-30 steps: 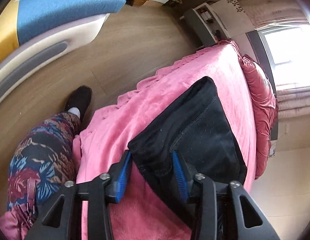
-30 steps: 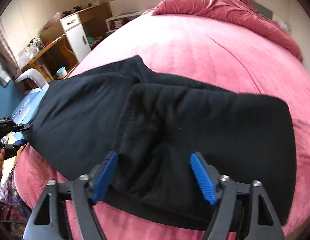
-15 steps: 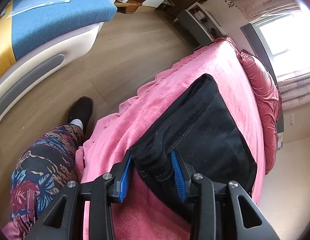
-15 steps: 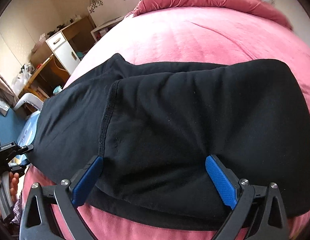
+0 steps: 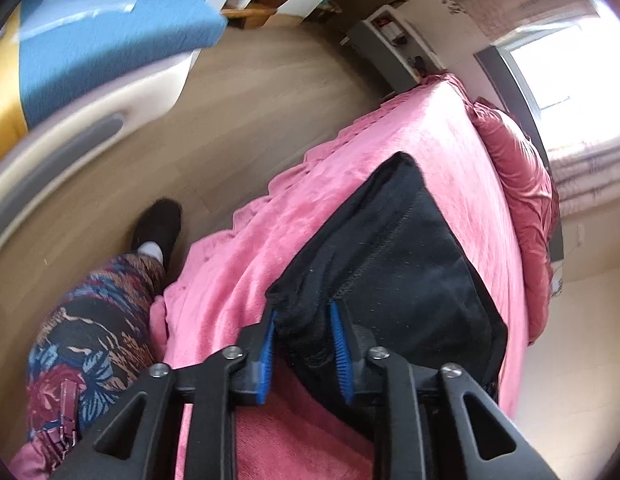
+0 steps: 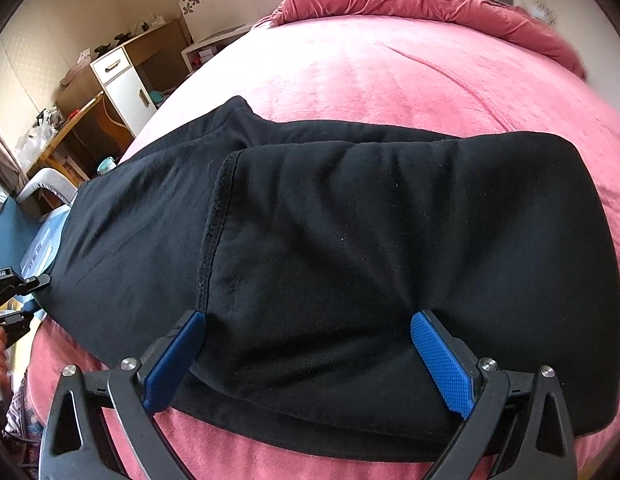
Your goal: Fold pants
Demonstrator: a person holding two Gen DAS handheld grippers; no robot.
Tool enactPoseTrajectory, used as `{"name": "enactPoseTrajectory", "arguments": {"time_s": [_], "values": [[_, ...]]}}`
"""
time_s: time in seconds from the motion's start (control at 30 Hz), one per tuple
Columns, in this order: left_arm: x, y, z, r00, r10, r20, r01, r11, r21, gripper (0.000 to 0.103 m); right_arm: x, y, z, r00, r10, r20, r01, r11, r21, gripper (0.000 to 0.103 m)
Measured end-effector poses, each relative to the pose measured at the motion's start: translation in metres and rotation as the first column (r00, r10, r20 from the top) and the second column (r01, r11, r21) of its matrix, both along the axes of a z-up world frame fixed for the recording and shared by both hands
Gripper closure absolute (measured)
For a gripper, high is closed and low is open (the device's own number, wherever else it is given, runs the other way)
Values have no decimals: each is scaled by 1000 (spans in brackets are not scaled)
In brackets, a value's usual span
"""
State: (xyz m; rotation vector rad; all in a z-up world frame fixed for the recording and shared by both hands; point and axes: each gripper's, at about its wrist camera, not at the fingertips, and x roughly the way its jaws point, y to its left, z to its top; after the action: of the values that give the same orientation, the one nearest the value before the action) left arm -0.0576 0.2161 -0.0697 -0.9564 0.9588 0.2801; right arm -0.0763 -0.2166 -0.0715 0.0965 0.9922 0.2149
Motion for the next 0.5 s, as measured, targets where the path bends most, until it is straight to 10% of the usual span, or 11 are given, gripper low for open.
{"name": "enactPoseTrajectory", "arguments": {"time_s": [0.27,0.5], "values": [[10,-54,75,964,-214,160,163,946,280,88,-7,3,9,1000,-11,13,11,1000,-18,0],[20,-126,111,820,-513,254,396,829,394,88,-22,-6,58,990,40,137,-53,994,99,0]]}}
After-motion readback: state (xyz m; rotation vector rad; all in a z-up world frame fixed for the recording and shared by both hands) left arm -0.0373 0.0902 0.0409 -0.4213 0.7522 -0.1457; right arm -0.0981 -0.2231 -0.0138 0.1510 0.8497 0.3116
